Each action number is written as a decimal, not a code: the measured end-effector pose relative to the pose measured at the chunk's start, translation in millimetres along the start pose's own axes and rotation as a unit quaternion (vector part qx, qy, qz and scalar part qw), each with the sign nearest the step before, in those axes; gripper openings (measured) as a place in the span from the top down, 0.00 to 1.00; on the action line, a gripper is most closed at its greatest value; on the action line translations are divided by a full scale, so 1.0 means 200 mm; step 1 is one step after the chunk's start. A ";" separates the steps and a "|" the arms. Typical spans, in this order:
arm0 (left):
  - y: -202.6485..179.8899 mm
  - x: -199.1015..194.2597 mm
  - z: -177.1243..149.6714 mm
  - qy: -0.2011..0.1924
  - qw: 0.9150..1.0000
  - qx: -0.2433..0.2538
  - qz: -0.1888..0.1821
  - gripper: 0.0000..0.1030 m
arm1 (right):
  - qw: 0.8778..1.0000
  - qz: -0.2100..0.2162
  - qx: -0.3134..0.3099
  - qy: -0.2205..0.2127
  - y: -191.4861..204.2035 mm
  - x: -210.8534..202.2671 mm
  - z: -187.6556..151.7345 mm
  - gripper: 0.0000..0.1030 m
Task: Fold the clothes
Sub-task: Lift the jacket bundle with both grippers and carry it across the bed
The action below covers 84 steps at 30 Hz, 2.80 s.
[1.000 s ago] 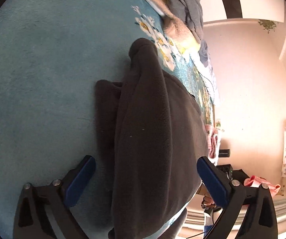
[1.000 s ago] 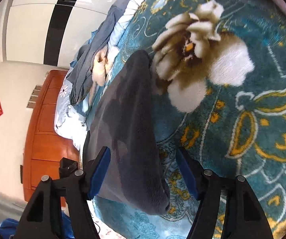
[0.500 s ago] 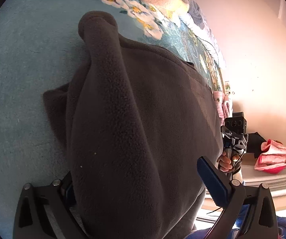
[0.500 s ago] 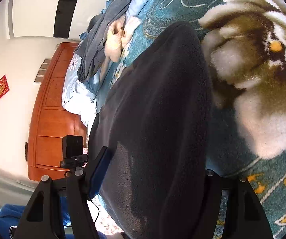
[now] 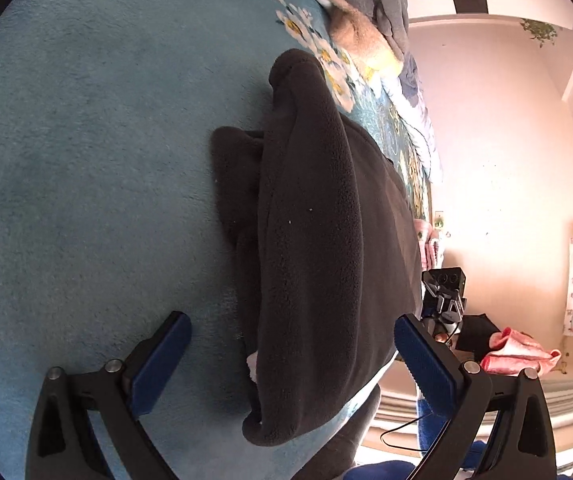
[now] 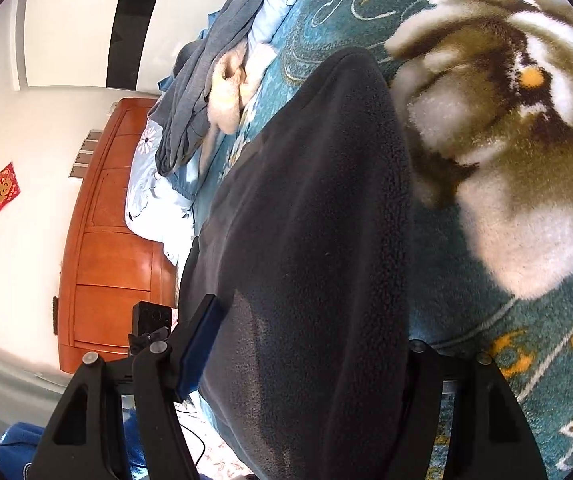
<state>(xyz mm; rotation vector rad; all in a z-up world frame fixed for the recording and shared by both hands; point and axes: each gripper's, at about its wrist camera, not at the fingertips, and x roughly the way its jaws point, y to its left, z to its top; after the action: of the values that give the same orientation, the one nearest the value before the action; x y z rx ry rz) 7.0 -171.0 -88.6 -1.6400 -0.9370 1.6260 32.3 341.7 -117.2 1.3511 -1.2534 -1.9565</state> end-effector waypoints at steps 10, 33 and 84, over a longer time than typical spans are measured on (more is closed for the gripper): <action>-0.25 0.35 0.19 0.066 0.996 0.055 0.016 0.01 | 1.000 -0.012 0.010 0.003 0.01 0.00 0.01 0.32; -0.59 0.37 -0.10 -0.053 0.994 0.088 0.027 0.62 | 0.998 -0.055 -0.041 -0.011 0.33 -0.13 0.01 0.73; -1.95 2.20 -0.08 0.009 0.961 0.234 -0.146 0.62 | 0.967 -0.218 -0.133 -0.015 0.00 -2.12 0.82 0.73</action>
<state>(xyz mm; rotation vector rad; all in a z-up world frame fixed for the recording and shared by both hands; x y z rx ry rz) -3.8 410.5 0.4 -1.1353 -0.6774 1.4829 62.6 735.5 109.5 1.5538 -0.7060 -2.3443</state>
